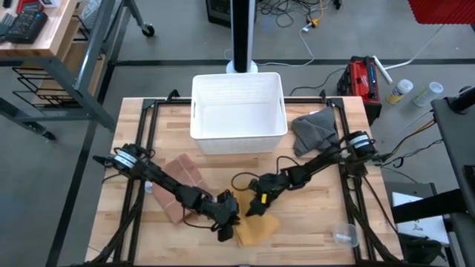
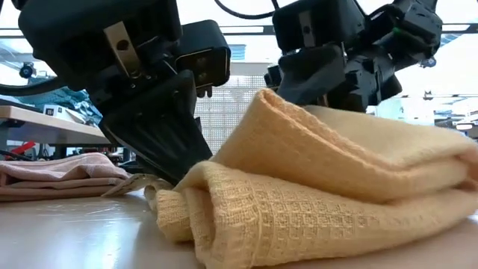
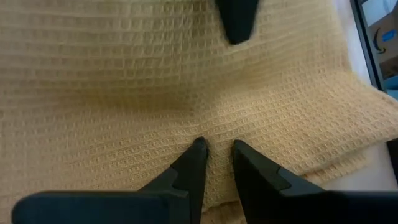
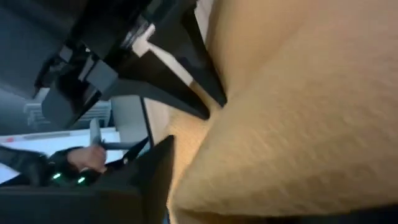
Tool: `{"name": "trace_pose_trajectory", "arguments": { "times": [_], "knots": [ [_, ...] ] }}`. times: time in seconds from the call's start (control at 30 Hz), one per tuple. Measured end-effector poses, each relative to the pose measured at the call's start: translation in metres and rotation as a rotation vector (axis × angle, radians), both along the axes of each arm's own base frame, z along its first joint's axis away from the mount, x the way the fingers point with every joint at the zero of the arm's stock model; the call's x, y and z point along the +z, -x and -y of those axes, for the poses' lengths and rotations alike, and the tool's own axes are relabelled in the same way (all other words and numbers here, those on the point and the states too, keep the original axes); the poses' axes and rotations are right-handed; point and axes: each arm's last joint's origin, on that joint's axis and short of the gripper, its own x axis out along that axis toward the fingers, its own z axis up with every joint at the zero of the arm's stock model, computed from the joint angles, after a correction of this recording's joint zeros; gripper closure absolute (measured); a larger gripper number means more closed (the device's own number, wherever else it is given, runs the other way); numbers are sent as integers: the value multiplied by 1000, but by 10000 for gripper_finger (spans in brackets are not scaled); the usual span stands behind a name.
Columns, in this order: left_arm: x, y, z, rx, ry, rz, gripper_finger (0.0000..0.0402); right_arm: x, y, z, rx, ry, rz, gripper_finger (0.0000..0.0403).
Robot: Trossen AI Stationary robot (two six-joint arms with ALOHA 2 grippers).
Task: Fold towel
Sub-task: Stack the yellow towel on top of the brown squared towel
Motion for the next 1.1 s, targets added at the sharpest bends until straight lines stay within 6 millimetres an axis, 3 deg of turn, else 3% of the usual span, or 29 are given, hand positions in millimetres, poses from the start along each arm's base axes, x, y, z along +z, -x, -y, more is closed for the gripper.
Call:
{"name": "trace_pose_trajectory", "arguments": {
  "times": [0.13, 0.2, 0.33, 0.63, 0.9, 1.1],
  "knots": [
    [14, 6, -2, -10, -24, -3, 327, 2, -3, 0, 1, 66, 5, 353],
    [23, 10, -4, 1, -35, -18, 327, 2, -4, 0, 4, 85, 22, 386],
    [50, 22, -2, 7, -44, -6, 327, 12, -5, 4, 5, 110, 74, 397],
    [129, 63, 0, 19, -45, 162, 327, 78, -19, 4, 50, 142, 202, 400],
    [213, 136, -7, 204, -149, 498, 327, 148, -53, 9, 148, 316, 293, 402],
    [250, 180, -17, 285, -223, 671, 327, 198, -74, 34, 105, 384, 445, 402]
  ]
}}
